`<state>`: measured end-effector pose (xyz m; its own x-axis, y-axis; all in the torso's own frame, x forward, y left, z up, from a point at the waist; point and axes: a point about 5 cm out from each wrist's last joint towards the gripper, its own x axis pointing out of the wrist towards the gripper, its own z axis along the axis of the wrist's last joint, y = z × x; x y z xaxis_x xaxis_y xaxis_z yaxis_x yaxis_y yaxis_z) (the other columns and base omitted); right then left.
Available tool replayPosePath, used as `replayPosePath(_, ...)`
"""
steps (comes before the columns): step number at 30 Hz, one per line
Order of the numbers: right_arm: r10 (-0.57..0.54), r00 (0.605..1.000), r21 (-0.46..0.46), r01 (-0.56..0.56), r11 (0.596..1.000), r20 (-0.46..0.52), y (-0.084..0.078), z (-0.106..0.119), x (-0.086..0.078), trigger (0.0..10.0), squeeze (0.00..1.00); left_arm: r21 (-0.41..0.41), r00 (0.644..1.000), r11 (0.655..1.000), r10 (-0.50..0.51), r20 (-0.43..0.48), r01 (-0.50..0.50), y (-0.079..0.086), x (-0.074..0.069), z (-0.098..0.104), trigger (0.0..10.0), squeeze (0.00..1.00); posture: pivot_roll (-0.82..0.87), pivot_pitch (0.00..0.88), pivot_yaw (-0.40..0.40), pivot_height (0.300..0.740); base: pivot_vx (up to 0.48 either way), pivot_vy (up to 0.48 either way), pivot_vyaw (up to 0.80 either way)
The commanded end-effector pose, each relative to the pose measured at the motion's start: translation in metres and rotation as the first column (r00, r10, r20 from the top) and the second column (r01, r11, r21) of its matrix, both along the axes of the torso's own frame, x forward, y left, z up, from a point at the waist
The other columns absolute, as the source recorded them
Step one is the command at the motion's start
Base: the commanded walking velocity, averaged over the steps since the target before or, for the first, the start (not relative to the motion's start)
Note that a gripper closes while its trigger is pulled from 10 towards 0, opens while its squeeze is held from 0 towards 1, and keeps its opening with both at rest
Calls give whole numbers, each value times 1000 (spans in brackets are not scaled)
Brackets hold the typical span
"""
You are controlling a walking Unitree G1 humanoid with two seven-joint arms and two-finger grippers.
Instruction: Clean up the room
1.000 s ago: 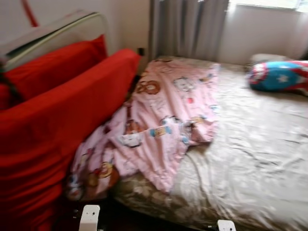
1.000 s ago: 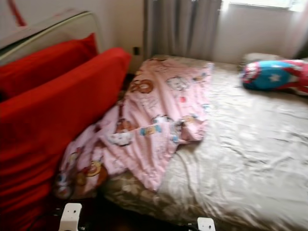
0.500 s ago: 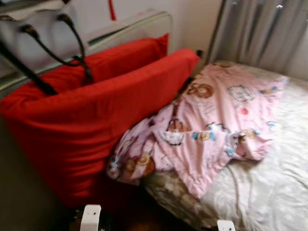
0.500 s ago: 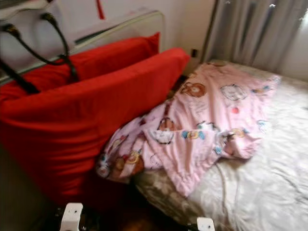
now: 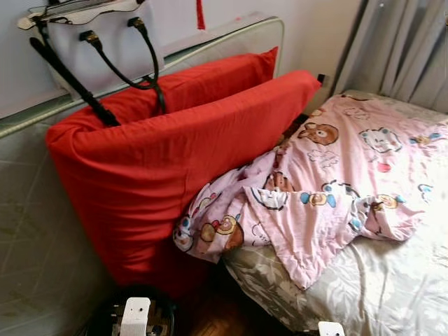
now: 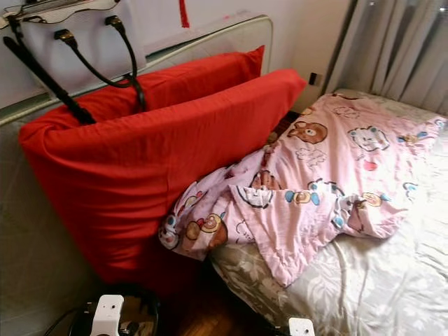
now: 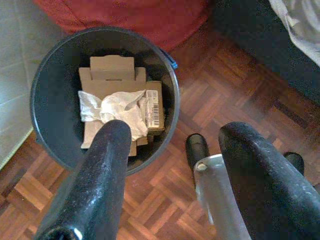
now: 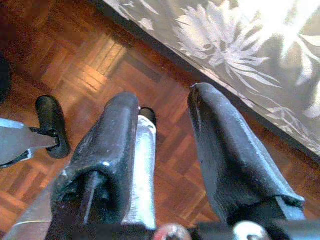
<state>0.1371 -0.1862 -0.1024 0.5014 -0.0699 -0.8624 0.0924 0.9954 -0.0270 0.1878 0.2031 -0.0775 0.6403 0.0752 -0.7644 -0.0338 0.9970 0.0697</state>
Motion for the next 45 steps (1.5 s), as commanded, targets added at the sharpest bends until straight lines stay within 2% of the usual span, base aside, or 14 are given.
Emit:
replayPosePath(1,-13,1000,-1,13,1000,-2,1,0,-1,10000,0,-10,1000,1000,12,-3,-12,1,0,0,10000,0,-40,0,17,736,0,0,0)
replayPosePath(6,-16,1000,0,16,1000,3,1,0,1,10000,0,-10,999,999,42,5,-42,5,1,1,10000,0,-42,0,19,736,209,0,0)
replayPosePath(26,-3,1000,-5,3,1000,4,1,1,3,10000,0,-17,998,998,58,12,-58,7,4,3,10000,0,-27,0,15,736,313,0,0)
replayPosePath(31,-9,1000,3,9,1000,18,2,1,4,10000,0,-4,998,998,57,35,-57,8,7,5,10000,0,-28,0,15,736,0,0,0)
replayPosePath(34,-3,998,27,1,1000,56,3,3,6,10000,0,-58,985,989,141,99,-136,13,20,14,10000,0,-37,0,15,736,0,0,0)
replayPosePath(38,18,997,24,-20,1000,70,3,4,7,10000,0,-100,972,980,186,143,-173,14,28,20,10000,0,-32,0,8,736,0,0,0)
replayPosePath(39,17,995,24,-20,1000,98,2,5,8,10000,0,-109,972,986,143,188,-124,11,36,25,10000,0,-25,0,5,736,0,0,0)
replayPosePath(40,17,995,24,-20,1000,98,2,5,8,10000,0,-109,972,986,143,188,-124,11,36,25,10000,0,-25,0,5,736,0,0,0)
replayPosePath(41,18,991,29,-22,999,130,3,7,10,10000,0,-92,965,994,74,250,-53,8,43,32,10000,0,-29,0,4,736,0,0,0)
replayPosePath(42,14,987,39,-21,999,159,3,8,11,10000,0,-96,948,995,63,311,-35,8,50,39,10000,0,-34,0,2,736,0,0,0)
replayPosePath(43,14,987,39,-21,999,159,3,8,11,10000,0,-96,948,995,63,311,-35,8,50,39,10000,0,-34,0,2,736,0,0,0)
replayPosePath(45,4,982,51,-14,999,189,3,9,11,10000,0,-107,925,994,69,374,-30,8,56,47,10000,0,-29,0,0,736,0,0,0)
